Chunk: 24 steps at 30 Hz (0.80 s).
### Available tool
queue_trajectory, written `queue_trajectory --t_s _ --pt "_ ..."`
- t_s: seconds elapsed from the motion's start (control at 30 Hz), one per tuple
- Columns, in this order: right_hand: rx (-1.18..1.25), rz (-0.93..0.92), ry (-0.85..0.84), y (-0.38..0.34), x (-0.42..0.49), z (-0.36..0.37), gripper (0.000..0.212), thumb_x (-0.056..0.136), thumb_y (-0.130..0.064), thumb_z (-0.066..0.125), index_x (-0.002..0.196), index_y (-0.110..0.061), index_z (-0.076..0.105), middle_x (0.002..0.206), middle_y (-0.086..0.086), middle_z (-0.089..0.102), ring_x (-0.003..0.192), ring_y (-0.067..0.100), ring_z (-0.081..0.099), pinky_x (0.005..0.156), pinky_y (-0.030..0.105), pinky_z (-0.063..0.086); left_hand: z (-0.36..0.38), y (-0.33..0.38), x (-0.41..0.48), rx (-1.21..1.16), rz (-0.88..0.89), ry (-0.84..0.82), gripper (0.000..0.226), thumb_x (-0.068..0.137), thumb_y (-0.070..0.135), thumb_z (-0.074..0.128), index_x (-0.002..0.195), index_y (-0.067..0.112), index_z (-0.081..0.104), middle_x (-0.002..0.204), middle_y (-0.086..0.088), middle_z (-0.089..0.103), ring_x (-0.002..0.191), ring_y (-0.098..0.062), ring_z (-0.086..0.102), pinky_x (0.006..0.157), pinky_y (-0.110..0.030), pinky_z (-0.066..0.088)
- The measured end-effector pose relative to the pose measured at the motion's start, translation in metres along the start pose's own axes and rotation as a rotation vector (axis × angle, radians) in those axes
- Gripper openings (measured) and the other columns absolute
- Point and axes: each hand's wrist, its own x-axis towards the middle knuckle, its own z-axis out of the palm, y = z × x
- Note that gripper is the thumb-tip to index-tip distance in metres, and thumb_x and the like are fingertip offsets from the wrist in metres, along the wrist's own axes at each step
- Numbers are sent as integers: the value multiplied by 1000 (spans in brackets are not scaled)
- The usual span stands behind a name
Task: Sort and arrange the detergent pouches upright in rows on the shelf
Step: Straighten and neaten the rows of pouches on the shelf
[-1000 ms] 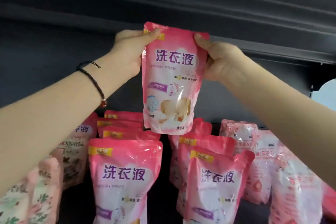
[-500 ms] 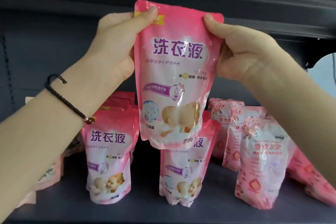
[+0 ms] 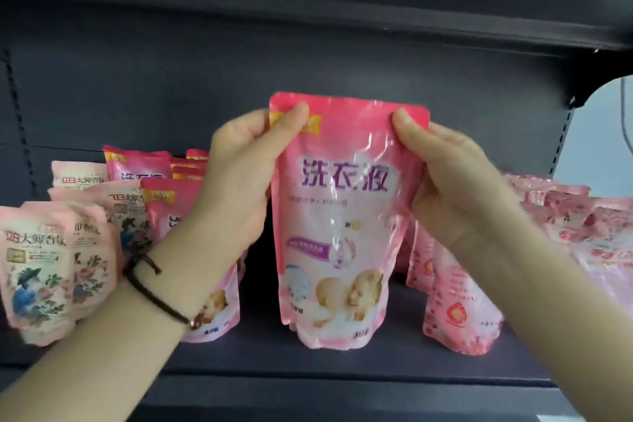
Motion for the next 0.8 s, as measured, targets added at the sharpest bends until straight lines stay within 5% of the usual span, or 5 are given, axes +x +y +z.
queue_trajectory --t_s 0.27,0.37,0.57,0.7,0.8 --pt "0 -77 207 88 -18 -28 27 76 -34 71 78 -7 67 65 4 58 58 15 56 57 29 52 -13 -84 -50 175 42 119 19 86 32 65 102 21 69 98 7 73 94 -6 67 81 -16 49" --pt "-4 -114 251 103 -20 -31 31 78 -37 71 64 -12 58 63 8 48 60 21 44 57 31 44 -25 -117 -92 223 37 122 62 75 45 77 130 41 48 122 18 63 112 -2 60 85 -21 51" --pt "107 -140 307 111 -15 -28 36 87 -28 66 54 -22 50 53 -6 45 51 9 41 49 22 41 -22 -165 -147 445 107 159 112 24 67 87 125 59 40 119 8 56 110 -6 60 80 -21 53" --pt "31 -211 229 111 -16 -20 38 92 -26 60 54 -25 60 54 -10 55 51 3 51 50 19 46 -27 -170 -145 626 226 32 105 47 42 87 133 62 30 131 3 44 123 2 46 90 -14 48" --pt "-181 -279 130 110 -23 -32 13 89 -32 61 88 -21 69 84 -1 71 76 12 67 68 28 58 -28 -168 -139 659 273 4 100 55 45 79 141 52 28 130 2 43 123 8 40 90 -3 39"
